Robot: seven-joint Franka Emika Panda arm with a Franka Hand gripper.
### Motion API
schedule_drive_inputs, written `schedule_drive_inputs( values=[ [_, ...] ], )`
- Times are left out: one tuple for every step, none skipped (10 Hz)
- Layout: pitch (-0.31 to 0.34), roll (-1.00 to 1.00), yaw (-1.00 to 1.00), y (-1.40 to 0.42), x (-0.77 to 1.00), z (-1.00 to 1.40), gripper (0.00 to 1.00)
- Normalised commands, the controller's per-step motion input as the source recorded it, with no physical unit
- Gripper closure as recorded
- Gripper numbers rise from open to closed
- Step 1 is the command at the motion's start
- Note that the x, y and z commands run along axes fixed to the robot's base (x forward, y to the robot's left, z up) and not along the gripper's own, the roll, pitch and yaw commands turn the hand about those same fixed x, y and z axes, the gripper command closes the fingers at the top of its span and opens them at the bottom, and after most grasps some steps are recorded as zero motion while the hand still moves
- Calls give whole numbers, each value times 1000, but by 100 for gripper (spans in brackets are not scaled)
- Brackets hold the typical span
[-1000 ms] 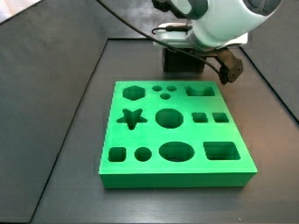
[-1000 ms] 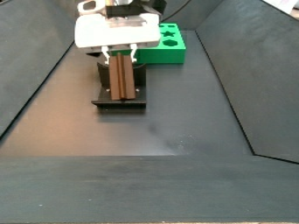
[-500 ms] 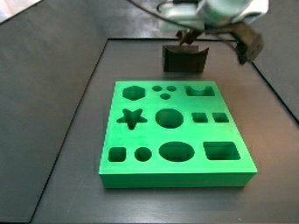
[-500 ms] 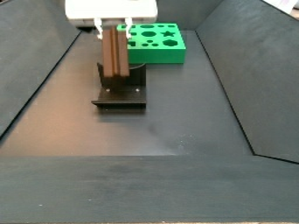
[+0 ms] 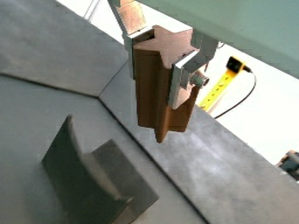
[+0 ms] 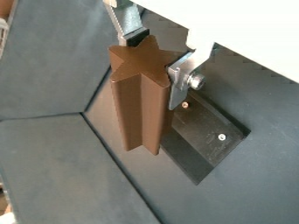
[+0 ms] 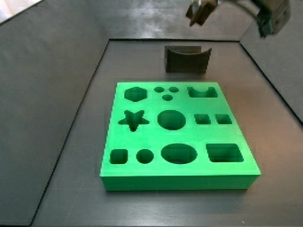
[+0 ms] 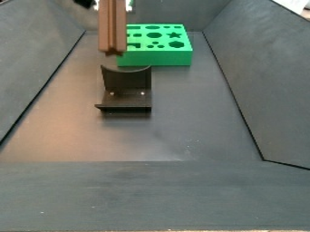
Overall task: Pick up the star object. Move up. Place the star object on the fixture. Regrasp the star object. Move to above the board. Insert the star object.
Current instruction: Move to above the board.
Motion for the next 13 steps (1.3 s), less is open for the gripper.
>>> schedule_drive_inputs(
  values=[
    [131, -38, -28, -122, 43, 1000, 100],
    [157, -35, 6, -117, 42, 1000, 100],
    [168, -31, 32, -114, 45, 1000, 100],
    [175, -28, 50, -111, 45, 1000, 100],
    [183, -26, 82, -104, 54, 1000, 100],
    [176, -27, 94, -103, 57, 1000, 100],
    [161, -22, 113, -99, 57, 1000, 100],
    [149, -24, 121, -95, 58, 1000, 100],
    [121, -31, 129, -83, 58, 1000, 100],
    [115, -34, 129, -71, 56, 949, 100],
    [98, -44, 122, -46, 45, 732, 100],
    [85, -46, 114, -36, 31, 575, 100],
    [67, -50, 105, -25, 16, 371, 100]
  ],
)
